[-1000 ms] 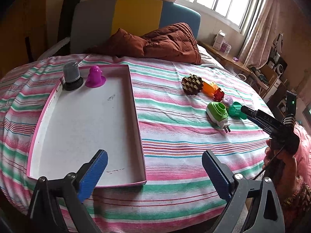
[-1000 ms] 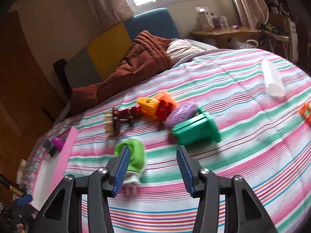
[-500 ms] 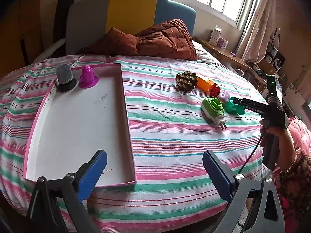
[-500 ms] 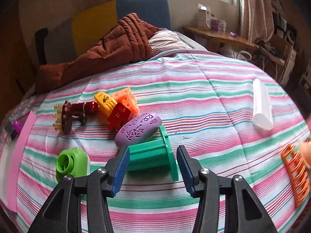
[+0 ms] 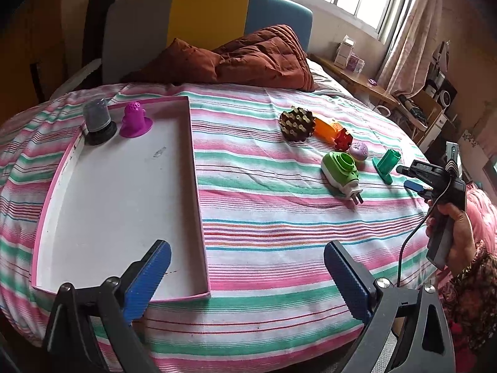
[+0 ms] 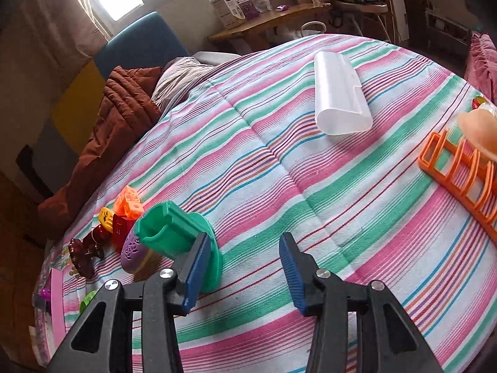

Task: Organize rigid objects
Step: 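Grasp the teal cup with the right tool, then grasp the green plug-in device with the left tool while the right tool holds the teal cup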

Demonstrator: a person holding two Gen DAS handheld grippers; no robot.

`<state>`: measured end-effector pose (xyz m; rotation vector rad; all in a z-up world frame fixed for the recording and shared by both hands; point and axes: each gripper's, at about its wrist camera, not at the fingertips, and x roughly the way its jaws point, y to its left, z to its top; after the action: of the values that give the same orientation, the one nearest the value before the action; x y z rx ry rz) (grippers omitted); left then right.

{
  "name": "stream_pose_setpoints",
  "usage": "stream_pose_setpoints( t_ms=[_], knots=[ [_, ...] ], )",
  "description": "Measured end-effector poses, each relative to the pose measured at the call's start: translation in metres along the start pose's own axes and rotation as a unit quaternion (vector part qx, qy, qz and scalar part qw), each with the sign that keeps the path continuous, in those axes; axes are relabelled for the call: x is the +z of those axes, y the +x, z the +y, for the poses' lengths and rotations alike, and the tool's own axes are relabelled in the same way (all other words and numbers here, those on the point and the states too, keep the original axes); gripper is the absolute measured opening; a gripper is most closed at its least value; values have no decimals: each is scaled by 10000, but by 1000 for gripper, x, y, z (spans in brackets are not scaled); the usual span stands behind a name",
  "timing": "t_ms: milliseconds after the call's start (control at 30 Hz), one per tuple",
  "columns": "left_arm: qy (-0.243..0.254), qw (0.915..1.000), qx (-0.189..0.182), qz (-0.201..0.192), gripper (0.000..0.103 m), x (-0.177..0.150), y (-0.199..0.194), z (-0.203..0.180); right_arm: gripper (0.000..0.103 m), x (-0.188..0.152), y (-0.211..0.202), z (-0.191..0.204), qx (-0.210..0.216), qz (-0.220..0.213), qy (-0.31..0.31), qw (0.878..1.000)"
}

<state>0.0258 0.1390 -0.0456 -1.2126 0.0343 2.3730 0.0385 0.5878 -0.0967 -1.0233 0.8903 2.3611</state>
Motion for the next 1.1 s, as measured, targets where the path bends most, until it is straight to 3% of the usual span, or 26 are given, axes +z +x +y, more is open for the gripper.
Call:
stream_pose_setpoints(
  t_ms=[167,267,500,600,667,900,1100],
  knots=[
    [39,10000,-1,71,100,0,4,-3,48,-12,-23,8,101,-435,-422,9981],
    [51,9999,-11,116,100,0,6,-6,49,-21,-31,27,110,-665,-976,9929],
    [193,9998,24,99,100,3,3,-15,50,-20,-10,78,-143,-829,-2037,9754],
    [256,9996,59,85,100,5,3,-17,47,-20,6,79,-184,-722,-2013,9767],
    [272,9996,54,80,100,7,3,-20,36,-21,12,74,-174,-644,-1900,9795],
    [298,9993,-136,162,100,23,14,-42,36,-36,-3,65,139,-712,-1691,9829],
    [383,9980,-402,290,103,46,38,-80,36,-52,-13,68,140,-861,-1771,9803]
  ],
)
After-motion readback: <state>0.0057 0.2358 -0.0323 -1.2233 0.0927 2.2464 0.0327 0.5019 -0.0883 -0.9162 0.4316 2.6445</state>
